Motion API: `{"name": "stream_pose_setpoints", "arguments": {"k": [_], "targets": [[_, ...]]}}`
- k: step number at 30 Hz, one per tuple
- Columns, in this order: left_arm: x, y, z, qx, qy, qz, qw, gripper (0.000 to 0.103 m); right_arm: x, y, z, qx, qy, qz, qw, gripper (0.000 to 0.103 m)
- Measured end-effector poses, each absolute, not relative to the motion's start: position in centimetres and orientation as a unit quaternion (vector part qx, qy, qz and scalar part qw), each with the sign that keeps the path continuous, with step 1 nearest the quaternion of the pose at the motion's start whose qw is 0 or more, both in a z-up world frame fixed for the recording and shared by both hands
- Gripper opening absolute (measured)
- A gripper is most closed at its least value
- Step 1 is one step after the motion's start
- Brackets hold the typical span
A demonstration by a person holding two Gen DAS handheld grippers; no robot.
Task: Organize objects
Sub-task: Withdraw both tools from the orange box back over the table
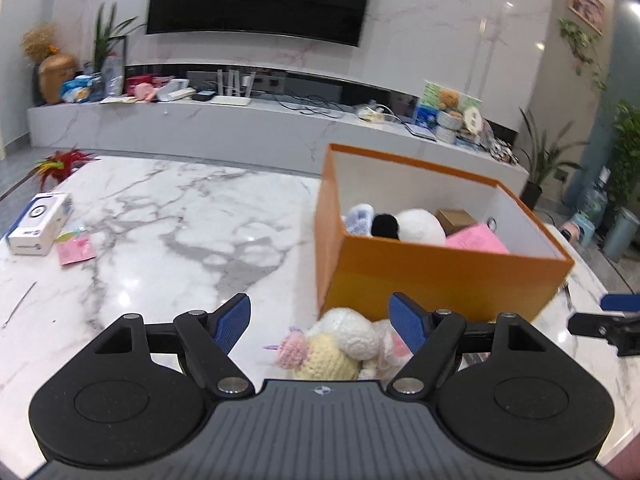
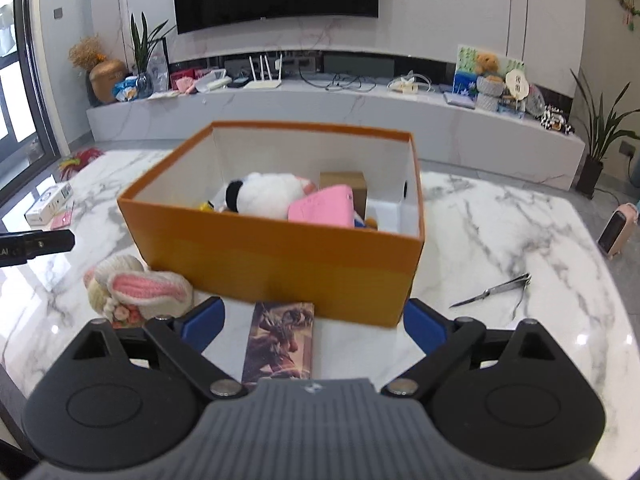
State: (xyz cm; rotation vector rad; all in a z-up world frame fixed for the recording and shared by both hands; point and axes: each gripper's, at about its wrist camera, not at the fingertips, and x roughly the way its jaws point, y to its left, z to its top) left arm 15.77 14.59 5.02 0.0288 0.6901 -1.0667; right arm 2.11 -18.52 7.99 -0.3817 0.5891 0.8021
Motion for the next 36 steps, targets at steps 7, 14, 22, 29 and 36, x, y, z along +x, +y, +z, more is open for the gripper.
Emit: {"name": "stream_pose_setpoints", "arguments": {"k": [7, 14, 22, 29, 36], "targets": [[13.2, 11.5, 3.5, 0.087, 0.315, -0.536, 0.778, 0.090, 3.0, -17.1, 5.6, -0.208, 0.301, 0.382, 0.849, 0.096], [12.3, 10.6, 3.2, 0.086, 0.318, -0.524, 0.785, 0.091, 2.9, -15.7, 4.3, -0.221, 0.309, 0.384, 0.841, 0.096], [12.5, 8.9, 2.3, 0.112, 0.325, -0.517, 0.784, 0.092, 2.3, -14.3, 2.4, -0.251, 0.323, 0.389, 0.825, 0.096], [12.4, 8.2, 1.9, 0.129, 0.323, -0.515, 0.784, 0.092, 2.8, -13.9, 1.1, -0.268, 0.331, 0.383, 0.820, 0.096], [12.9, 7.4, 1.3, 0.140, 0.333, -0.519, 0.775, 0.097, 3.2, -13.9, 0.6, -0.271, 0.336, 0.383, 0.816, 0.096]]}}
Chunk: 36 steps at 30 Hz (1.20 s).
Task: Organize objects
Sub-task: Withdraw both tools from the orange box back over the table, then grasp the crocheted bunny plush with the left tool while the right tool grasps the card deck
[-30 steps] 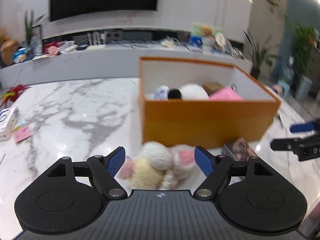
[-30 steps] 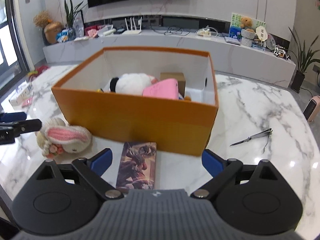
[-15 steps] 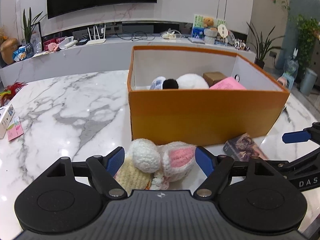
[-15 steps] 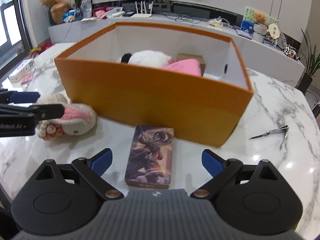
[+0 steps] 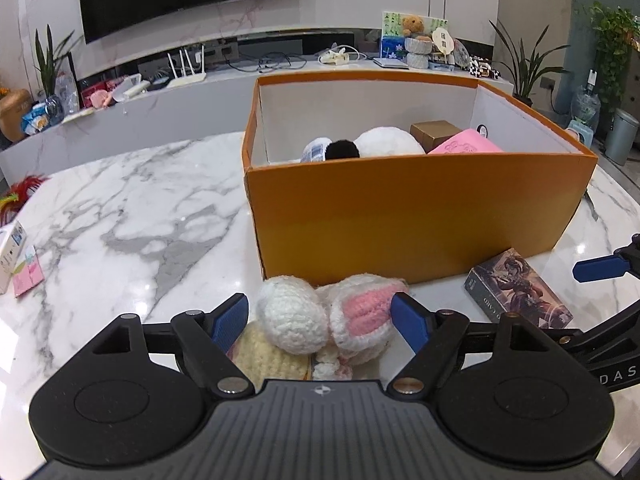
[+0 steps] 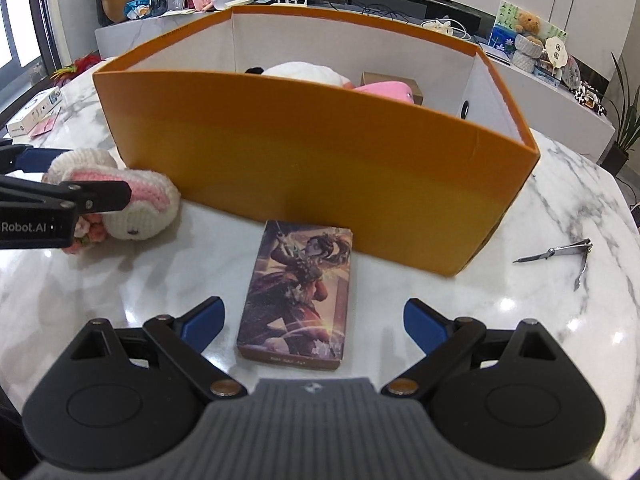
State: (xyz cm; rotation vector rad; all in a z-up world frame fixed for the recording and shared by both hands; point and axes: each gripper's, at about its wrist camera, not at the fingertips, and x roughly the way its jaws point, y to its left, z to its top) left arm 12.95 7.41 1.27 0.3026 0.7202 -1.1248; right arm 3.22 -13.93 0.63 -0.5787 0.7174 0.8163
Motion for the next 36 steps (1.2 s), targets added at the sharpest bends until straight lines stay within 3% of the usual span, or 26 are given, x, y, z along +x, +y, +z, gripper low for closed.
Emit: {"name": "stream_pose_setpoints", "arguments": {"k": [5, 13, 21, 36], "targets": [[13.1, 7.1, 0.9, 0.150, 0.342, -0.526, 0.764, 0.098, 3.2, -14.0, 0.4, -0.274, 0.339, 0.386, 0.813, 0.096], [13.0, 9.0, 1.8, 0.129, 0.421, -0.576, 0.689, 0.098, 3.3, -14.1, 0.5, -0.278, 0.339, 0.386, 0.812, 0.097], [11.9, 8.9, 2.0, 0.170, 0.364, -0.577, 0.711, 0.098, 2.9, -13.7, 0.2, -0.288, 0.336, 0.389, 0.808, 0.097], [11.9, 6.2, -0.3, 0.181, 0.391, -0.565, 0.704, 0.098, 4.1, -13.2, -1.2, -0.285, 0.345, 0.377, 0.811, 0.095]]}}
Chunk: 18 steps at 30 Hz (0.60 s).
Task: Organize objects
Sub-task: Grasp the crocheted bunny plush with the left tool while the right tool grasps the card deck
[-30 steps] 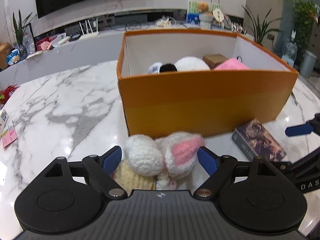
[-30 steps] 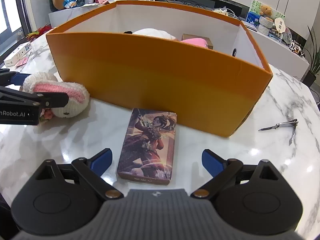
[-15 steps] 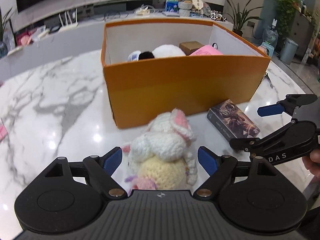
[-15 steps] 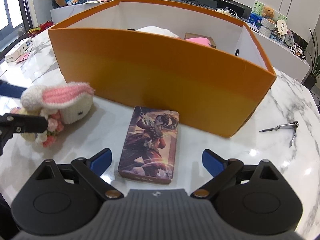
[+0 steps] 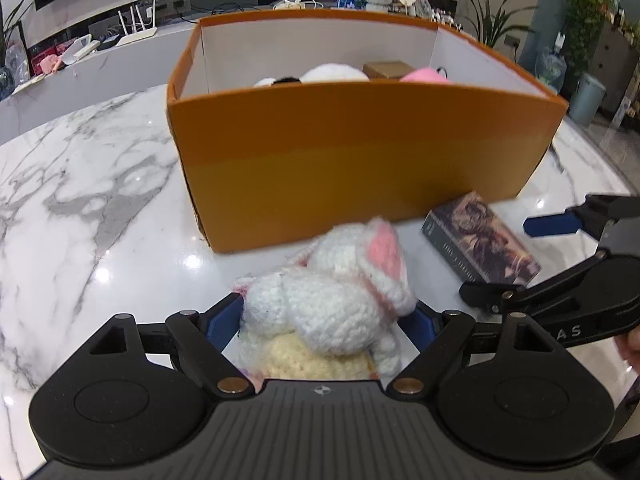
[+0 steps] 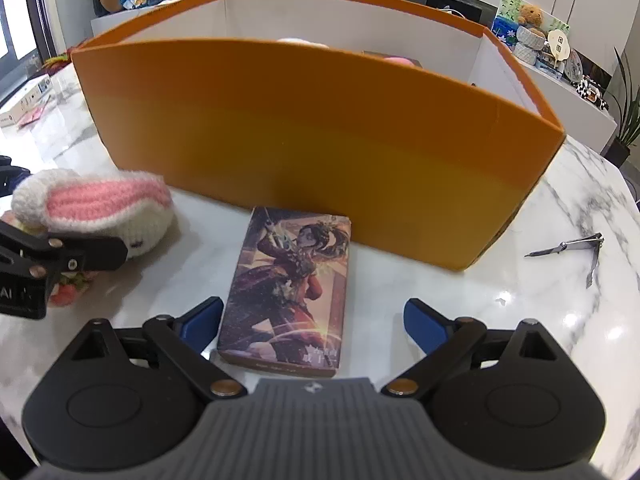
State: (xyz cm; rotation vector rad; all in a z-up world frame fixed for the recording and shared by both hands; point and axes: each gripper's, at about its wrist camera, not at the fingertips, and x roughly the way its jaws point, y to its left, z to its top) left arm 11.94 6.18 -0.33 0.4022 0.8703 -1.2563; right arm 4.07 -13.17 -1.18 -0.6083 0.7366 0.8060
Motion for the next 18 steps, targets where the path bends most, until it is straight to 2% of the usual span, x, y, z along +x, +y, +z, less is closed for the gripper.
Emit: {"name": "stream_pose_setpoints", "arguments": {"k": [8, 18], "targets": [[11.1, 5.9, -0.9, 0.192, 0.375, -0.566, 0.709, 0.098, 4.6, -13.0, -1.2, -0.259, 0.353, 0.384, 0.813, 0.087], [10.5, 5.2, -1.7, 0.197, 0.377, -0.560, 0.711, 0.098, 4.5, -12.9, -1.2, -0.255, 0.354, 0.387, 0.812, 0.085]]}}
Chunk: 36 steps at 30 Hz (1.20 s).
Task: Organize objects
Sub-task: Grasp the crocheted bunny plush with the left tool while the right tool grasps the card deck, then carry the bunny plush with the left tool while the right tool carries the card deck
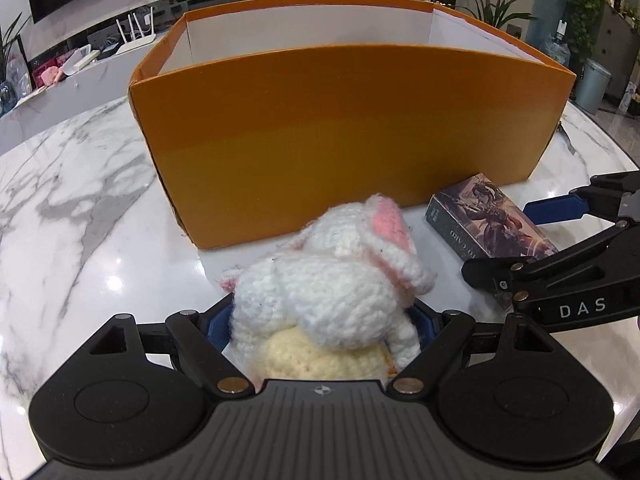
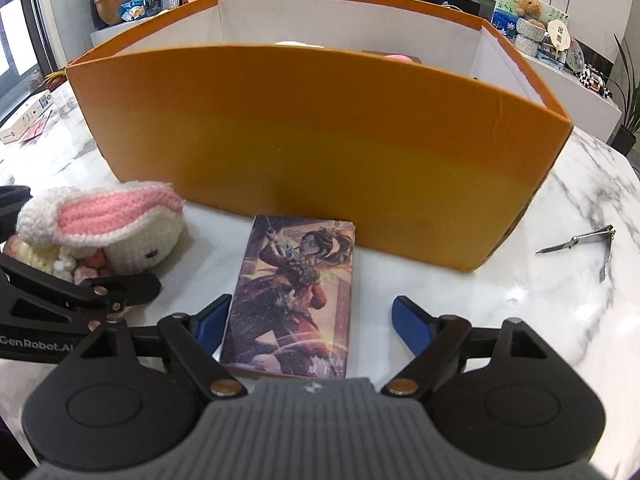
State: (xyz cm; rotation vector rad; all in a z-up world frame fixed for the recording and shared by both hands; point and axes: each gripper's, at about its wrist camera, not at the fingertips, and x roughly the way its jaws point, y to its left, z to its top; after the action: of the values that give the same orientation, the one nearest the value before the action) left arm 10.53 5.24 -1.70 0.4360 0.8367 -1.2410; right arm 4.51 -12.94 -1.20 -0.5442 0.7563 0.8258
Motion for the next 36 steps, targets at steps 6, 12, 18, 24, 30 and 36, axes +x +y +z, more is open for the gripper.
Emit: {"name": "stream_pose_setpoints", "arguments": {"k": [6, 12, 18, 24, 30, 36], "targets": [[10.5, 5.3, -1.7, 0.197, 0.375, -0.559, 0.713, 0.098, 4.7, -13.3, -1.6, -0.254, 0.351, 0.387, 0.814, 0.086], [10.6, 5.2, -1.5, 0.200, 0.382, -0.563, 0.705, 0.092, 4.5, -13.4, -1.6, -0.255, 0.353, 0.387, 0.813, 0.086], [10.6, 5.2, -1.4, 0.206, 0.381, -0.569, 0.698, 0.088, 4.8, -13.2, -1.1, -0.253, 0.348, 0.390, 0.814, 0.063], [10.6, 5.1, -1.2, 0.201, 0.385, -0.569, 0.698, 0.086, 4.9, -13.5, -1.2, -0.248, 0.351, 0.391, 0.814, 0.062], [10.9, 5.2, -1.1, 0.192, 0.394, -0.568, 0.696, 0.085, 4.8, -13.9, -1.3, -0.241, 0.354, 0.394, 0.813, 0.062], [11.2, 5.6, -0.5, 0.183, 0.395, -0.569, 0.697, 0.084, 4.4, -14.4, -1.0, -0.233, 0.359, 0.405, 0.808, 0.061]]}}
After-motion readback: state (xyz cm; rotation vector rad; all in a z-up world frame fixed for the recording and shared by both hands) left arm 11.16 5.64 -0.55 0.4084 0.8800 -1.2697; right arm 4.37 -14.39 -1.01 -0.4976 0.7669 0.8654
